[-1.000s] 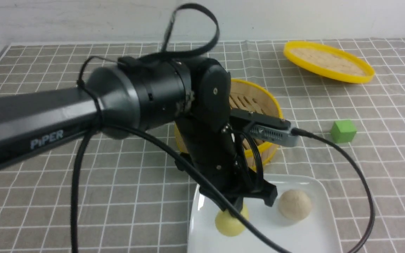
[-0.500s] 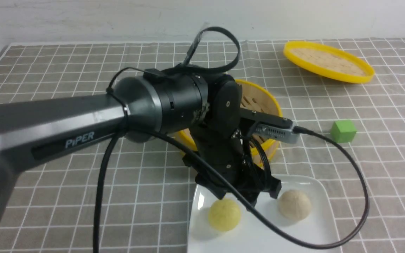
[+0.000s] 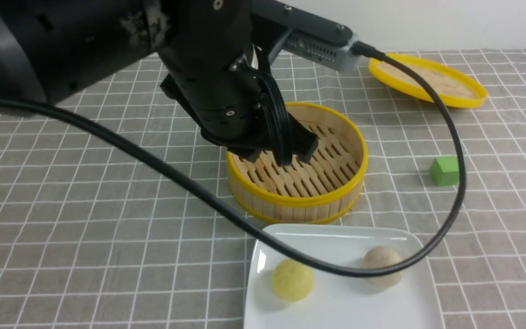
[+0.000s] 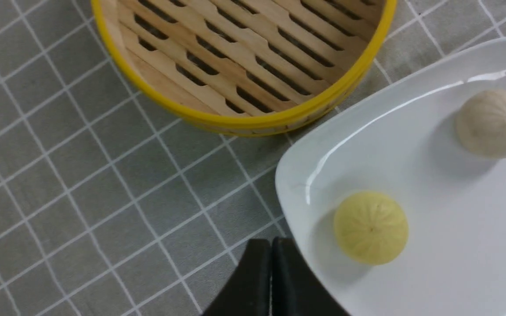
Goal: Put the steamed buns into the plate on the grey tablecloth.
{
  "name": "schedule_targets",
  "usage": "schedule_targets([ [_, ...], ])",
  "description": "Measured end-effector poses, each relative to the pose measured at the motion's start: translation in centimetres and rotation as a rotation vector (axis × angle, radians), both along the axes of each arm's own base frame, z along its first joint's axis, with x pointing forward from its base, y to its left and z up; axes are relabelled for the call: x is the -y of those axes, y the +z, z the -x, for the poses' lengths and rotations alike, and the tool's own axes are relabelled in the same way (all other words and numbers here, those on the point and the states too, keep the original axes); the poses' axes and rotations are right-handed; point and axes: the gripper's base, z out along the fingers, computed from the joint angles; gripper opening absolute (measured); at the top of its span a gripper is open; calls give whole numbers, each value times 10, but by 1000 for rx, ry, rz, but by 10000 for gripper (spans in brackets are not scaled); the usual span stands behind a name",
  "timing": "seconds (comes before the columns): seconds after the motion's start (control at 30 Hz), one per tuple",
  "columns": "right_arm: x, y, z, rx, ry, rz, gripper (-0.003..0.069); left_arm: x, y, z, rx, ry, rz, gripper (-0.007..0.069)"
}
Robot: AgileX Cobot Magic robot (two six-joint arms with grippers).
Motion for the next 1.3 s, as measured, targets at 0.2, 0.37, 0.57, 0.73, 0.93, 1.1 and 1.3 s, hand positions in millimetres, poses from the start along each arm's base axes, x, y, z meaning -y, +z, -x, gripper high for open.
schedule_targets([
  [0.2,-1,3,0,43,9,-17,-13,-1,1,0,12,3,-3,2],
  [0.37,-1,3,-1,45,8,-17,-10,-1,1,0,14,3,-4,2],
  [0.57,-1,3,-1,45,8,-17,-8,-1,1,-1,15,3,-3,2],
  [0.73,-1,3,-1,47,8,-15,-3,-1,1,-1,14,8,-1,6],
  [0.93,-3,-17,-3,8,13,1,1,-4,0,1,-20,70,2,13],
  [1.1,-2,-42,-1,-55,-5,-31,3,-6,0,0,-14,84,-17,17],
  [1.3,13,-71,4,-61,-208,-86,9,-8,1,-2,14,88,-43,20],
])
